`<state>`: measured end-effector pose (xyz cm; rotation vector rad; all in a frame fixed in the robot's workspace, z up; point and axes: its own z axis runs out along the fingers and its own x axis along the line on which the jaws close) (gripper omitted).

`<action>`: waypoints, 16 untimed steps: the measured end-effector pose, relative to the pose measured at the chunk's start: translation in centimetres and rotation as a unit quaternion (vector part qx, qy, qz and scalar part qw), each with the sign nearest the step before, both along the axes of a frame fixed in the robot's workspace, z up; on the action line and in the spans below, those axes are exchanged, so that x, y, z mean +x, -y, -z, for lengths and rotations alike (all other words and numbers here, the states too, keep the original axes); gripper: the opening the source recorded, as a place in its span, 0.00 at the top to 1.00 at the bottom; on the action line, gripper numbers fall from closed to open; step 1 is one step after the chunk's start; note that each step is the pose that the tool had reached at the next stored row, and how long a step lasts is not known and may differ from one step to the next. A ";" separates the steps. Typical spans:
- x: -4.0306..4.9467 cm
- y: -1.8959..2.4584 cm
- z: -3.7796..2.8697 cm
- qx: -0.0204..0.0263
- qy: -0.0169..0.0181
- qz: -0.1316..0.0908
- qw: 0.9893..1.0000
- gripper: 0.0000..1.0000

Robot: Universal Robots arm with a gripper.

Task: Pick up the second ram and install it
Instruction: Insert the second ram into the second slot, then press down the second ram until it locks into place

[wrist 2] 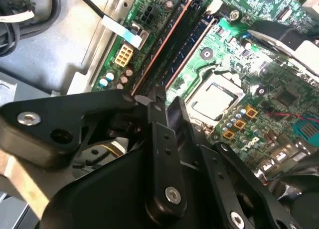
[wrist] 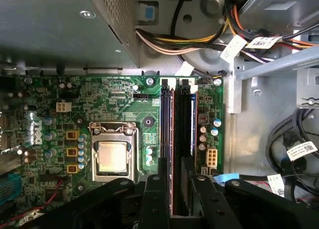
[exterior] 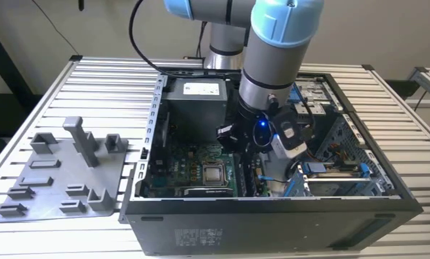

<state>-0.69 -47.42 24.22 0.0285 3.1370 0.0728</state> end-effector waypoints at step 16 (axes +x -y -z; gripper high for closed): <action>0.00 0.00 -0.01 0.000 0.000 0.000 1.000 0.89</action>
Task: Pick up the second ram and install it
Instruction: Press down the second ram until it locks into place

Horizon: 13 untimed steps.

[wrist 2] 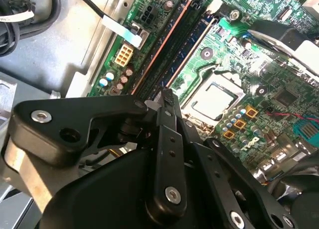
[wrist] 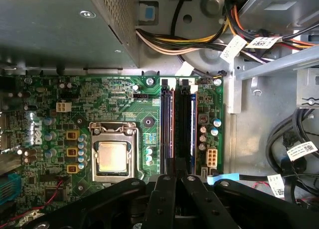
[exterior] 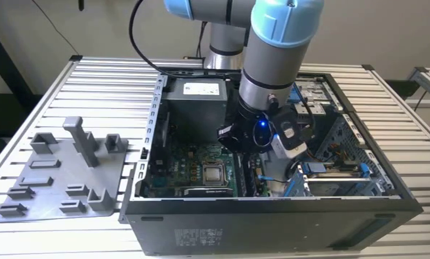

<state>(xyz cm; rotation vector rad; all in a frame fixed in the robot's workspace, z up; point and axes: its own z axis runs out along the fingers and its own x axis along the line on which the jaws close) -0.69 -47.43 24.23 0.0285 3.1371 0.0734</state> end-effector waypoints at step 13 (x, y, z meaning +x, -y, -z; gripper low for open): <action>0.00 0.01 0.01 0.000 0.000 -0.014 1.000 0.89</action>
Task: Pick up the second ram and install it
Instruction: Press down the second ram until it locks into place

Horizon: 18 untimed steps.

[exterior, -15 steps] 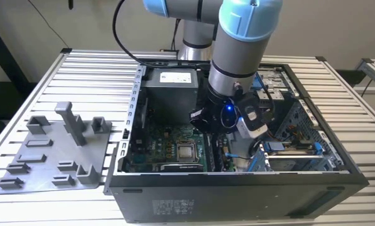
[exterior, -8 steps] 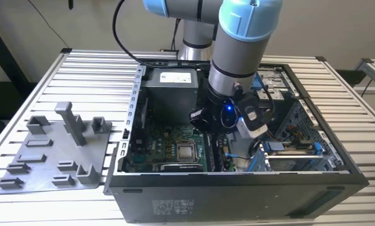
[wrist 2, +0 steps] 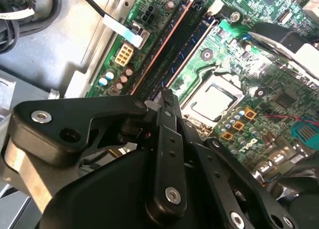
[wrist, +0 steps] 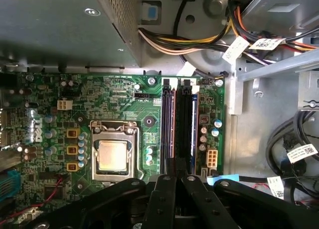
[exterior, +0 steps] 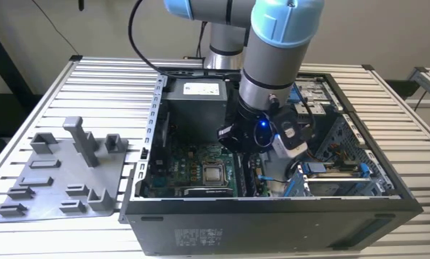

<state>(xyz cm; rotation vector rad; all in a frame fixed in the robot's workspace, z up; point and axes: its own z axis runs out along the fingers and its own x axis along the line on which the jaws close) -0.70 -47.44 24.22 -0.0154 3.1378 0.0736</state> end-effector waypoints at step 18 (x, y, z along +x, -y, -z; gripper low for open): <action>-0.01 -0.03 0.01 0.000 0.001 -0.124 0.992 0.89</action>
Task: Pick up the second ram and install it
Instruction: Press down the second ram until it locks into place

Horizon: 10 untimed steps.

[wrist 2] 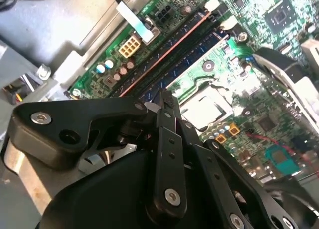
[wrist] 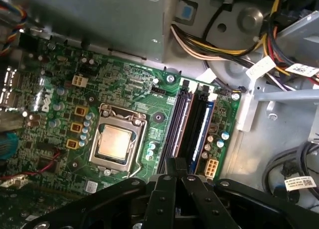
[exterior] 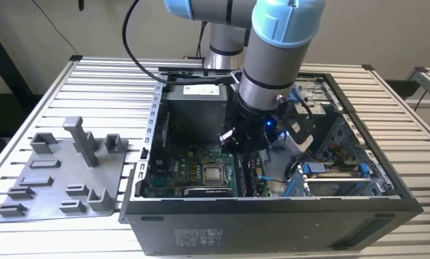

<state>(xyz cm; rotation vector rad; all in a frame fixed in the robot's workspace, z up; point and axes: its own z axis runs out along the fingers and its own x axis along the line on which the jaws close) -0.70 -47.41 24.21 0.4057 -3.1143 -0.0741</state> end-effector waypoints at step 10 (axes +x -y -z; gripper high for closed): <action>-0.12 0.00 0.00 0.000 0.000 -0.006 1.000 0.89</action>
